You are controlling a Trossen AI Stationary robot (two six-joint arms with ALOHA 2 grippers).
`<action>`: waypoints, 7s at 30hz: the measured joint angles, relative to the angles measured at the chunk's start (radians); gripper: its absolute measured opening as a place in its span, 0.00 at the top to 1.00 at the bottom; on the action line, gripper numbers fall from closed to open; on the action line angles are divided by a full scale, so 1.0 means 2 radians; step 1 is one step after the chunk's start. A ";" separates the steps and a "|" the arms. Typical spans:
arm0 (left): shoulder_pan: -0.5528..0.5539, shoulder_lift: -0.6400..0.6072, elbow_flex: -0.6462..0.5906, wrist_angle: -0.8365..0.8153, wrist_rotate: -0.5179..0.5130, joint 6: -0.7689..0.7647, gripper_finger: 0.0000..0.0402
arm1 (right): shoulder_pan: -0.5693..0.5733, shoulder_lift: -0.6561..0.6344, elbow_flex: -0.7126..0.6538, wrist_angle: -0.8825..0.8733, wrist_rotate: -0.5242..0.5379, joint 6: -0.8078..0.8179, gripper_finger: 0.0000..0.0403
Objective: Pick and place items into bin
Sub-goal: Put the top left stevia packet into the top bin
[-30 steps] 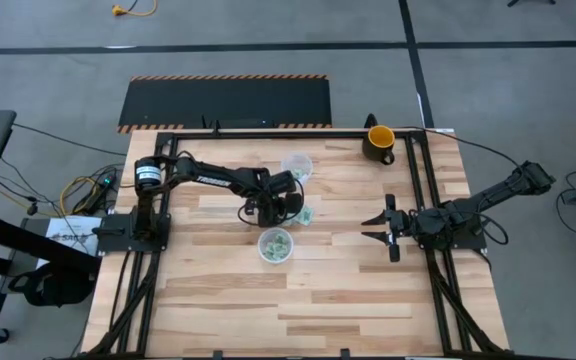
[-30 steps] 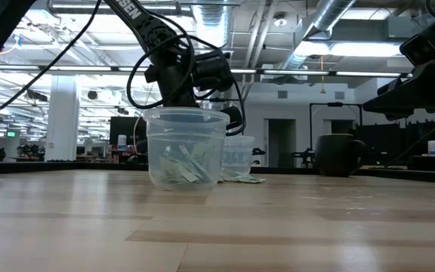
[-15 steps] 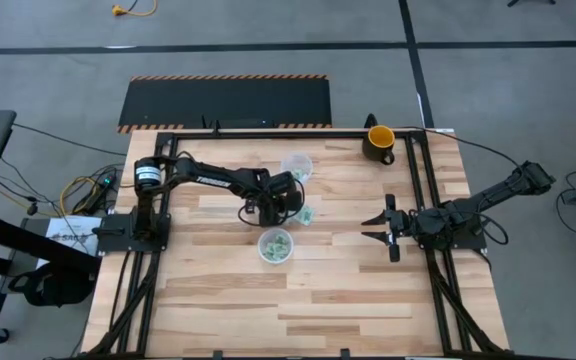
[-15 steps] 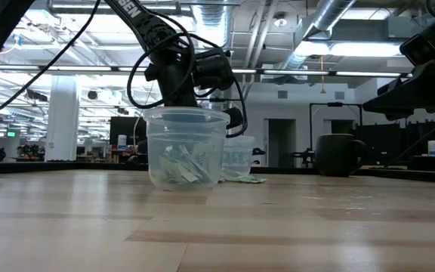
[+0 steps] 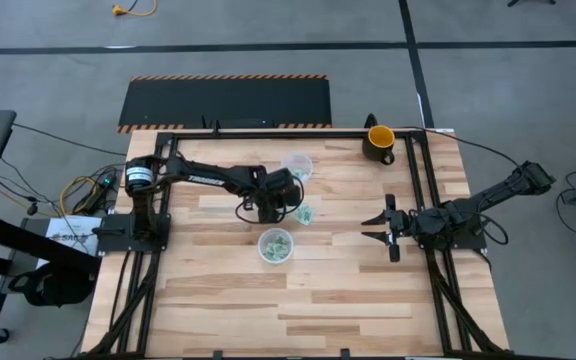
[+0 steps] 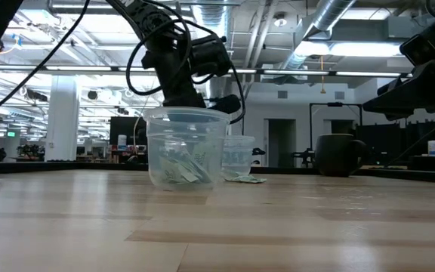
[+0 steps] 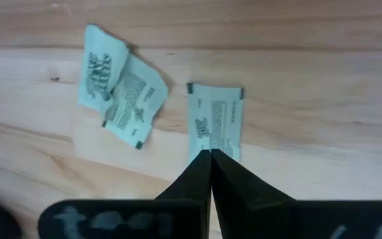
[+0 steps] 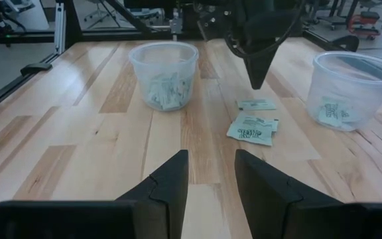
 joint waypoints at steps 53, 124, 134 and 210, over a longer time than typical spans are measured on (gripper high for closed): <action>0.012 0.001 -0.002 0.009 0.039 0.013 0.56 | 0.000 0.000 0.000 0.000 0.000 0.000 0.71; -0.001 0.063 0.073 -0.089 0.005 -0.098 1.00 | 0.000 0.000 0.000 0.000 0.000 0.000 0.71; -0.017 0.060 0.104 -0.088 -0.037 -0.106 1.00 | 0.000 0.000 0.000 0.000 0.000 0.000 0.71; 0.115 0.058 0.278 -0.161 0.143 -0.550 0.76 | 0.000 0.000 0.000 0.000 0.000 0.000 0.71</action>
